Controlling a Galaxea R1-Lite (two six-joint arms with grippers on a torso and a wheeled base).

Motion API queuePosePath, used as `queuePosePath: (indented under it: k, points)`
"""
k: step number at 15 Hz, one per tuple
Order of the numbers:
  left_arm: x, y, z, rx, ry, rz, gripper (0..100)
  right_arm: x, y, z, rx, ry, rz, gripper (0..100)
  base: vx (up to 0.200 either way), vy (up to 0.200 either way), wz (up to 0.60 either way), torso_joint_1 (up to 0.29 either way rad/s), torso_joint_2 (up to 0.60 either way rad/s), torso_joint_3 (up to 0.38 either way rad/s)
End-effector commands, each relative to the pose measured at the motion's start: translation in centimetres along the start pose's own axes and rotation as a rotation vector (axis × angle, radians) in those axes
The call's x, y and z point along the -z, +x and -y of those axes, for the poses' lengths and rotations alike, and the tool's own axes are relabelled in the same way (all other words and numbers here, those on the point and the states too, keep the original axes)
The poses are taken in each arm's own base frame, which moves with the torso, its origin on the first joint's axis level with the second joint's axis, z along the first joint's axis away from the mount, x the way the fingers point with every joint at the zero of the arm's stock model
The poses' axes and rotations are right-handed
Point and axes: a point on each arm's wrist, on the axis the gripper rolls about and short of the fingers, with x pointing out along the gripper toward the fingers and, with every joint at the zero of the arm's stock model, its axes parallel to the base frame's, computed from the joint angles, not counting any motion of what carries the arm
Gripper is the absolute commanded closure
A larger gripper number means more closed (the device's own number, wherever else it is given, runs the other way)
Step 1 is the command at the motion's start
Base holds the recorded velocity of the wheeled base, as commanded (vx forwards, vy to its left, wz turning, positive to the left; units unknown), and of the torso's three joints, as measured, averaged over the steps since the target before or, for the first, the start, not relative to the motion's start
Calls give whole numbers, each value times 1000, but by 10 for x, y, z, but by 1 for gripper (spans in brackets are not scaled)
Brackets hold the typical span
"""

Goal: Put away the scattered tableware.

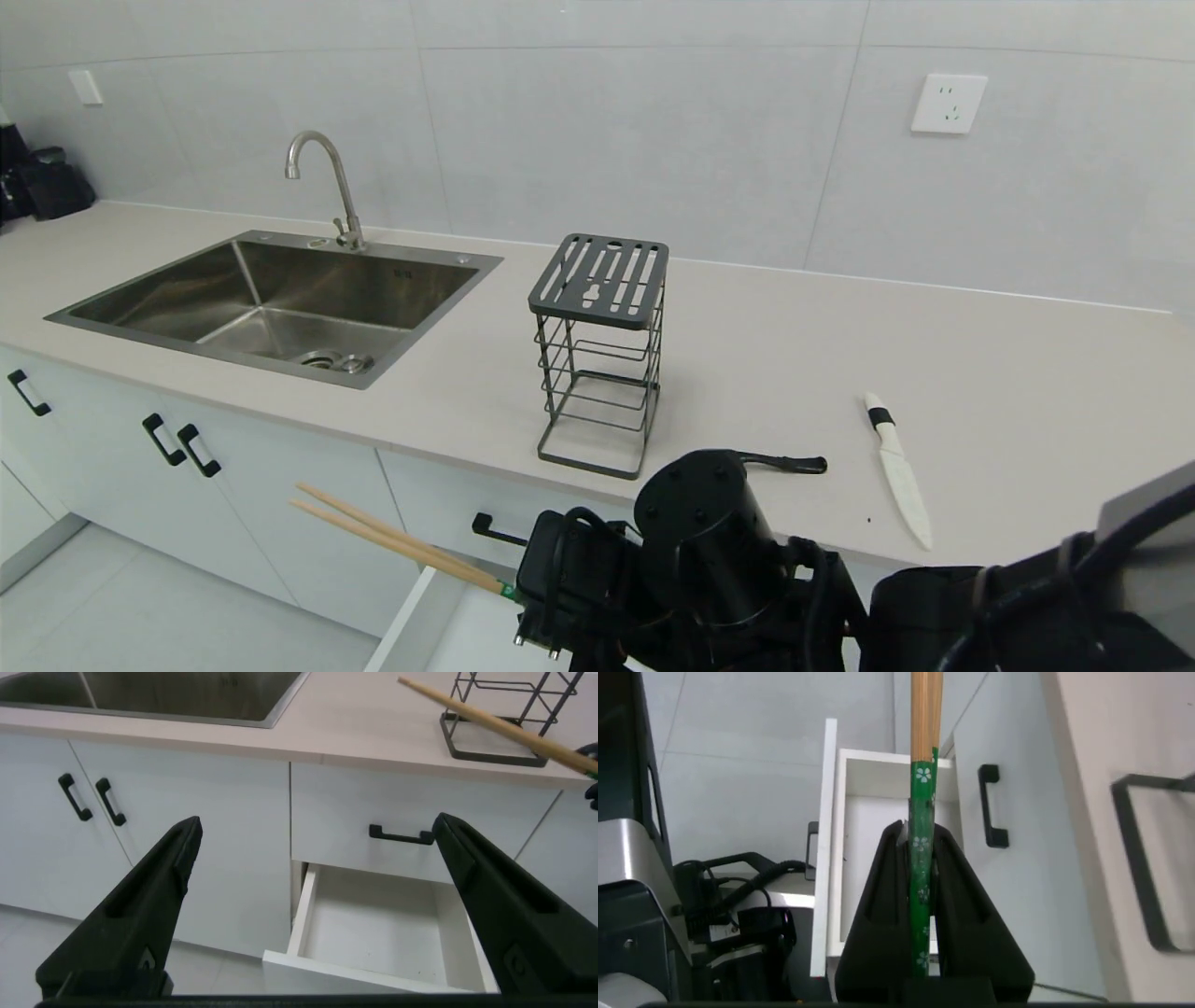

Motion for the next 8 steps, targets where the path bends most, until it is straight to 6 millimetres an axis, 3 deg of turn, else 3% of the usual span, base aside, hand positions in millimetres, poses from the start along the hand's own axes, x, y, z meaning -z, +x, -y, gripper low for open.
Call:
queuePosePath:
  k: [1, 8]
  points:
    - [0, 0, 0, 0, 0, -1, 0, 6, 9, -2, -11, 0, -23, 100, 0, 0, 0, -36, 71, 41]
    - [0, 0, 0, 0, 0, -1, 0, 17, 18, -4, -22, 12, -70, 100, 0, 0, 0, -106, 221, 109]
